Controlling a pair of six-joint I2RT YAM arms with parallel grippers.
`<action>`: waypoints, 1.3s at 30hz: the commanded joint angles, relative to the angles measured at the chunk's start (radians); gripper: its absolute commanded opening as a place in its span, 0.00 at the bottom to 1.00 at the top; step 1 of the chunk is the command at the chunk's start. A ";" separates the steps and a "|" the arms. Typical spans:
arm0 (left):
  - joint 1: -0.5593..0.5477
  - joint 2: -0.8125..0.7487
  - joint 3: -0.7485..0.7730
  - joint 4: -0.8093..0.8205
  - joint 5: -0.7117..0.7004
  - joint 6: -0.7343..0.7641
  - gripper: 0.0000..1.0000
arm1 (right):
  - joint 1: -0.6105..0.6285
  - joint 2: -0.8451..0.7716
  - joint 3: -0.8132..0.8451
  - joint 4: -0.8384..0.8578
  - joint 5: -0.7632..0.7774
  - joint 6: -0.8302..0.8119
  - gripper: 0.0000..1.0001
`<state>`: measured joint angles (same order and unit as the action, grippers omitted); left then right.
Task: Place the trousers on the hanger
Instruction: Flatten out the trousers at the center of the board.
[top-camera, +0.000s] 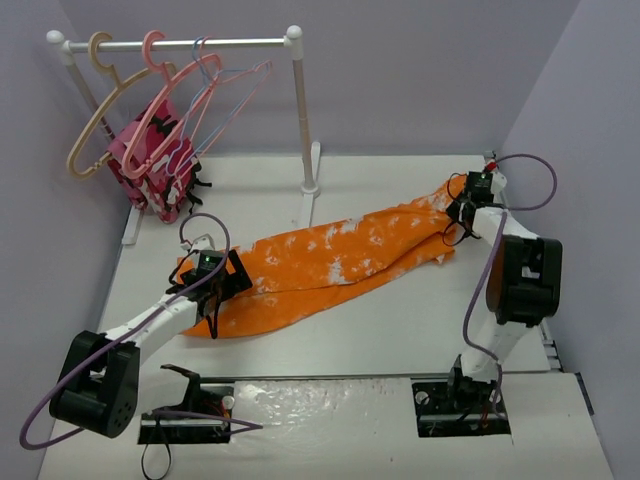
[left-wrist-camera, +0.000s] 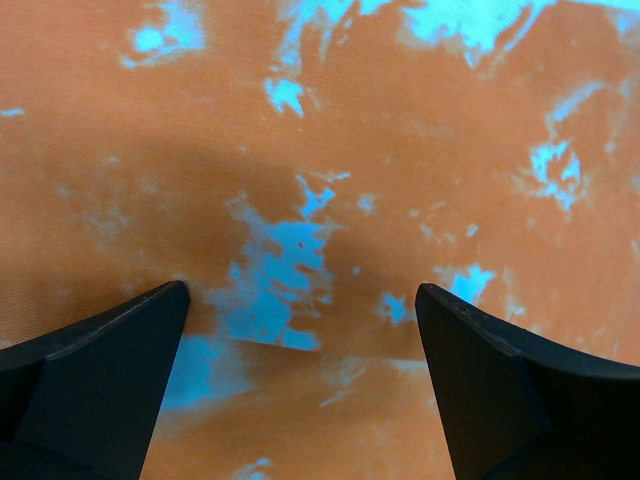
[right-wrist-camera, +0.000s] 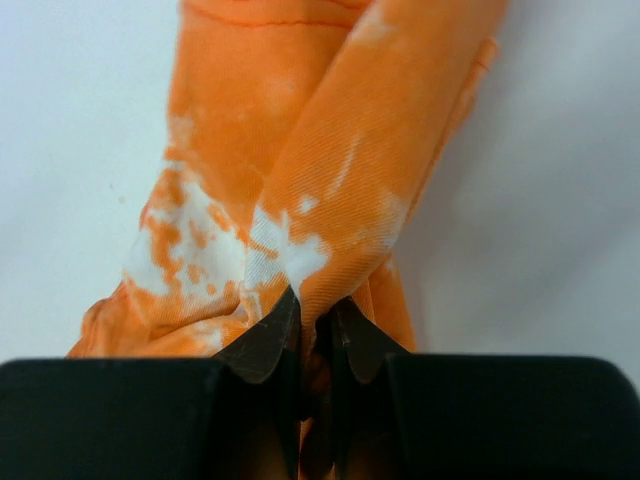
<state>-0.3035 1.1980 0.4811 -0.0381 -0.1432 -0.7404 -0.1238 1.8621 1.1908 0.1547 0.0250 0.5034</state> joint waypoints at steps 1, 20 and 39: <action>-0.002 0.001 0.081 0.029 -0.037 -0.028 0.96 | 0.010 -0.322 -0.103 -0.133 0.182 0.065 0.00; 0.011 -0.231 0.240 -0.201 -0.204 0.157 0.96 | 0.226 0.139 0.783 -0.669 0.240 -0.189 0.22; 0.076 0.032 0.306 -0.254 -0.167 0.119 0.96 | -0.001 -0.207 0.196 -0.355 -0.030 -0.070 0.74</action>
<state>-0.2691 1.1561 0.6908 -0.2678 -0.3065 -0.5983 -0.0814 1.7722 1.5057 -0.3732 0.0380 0.3704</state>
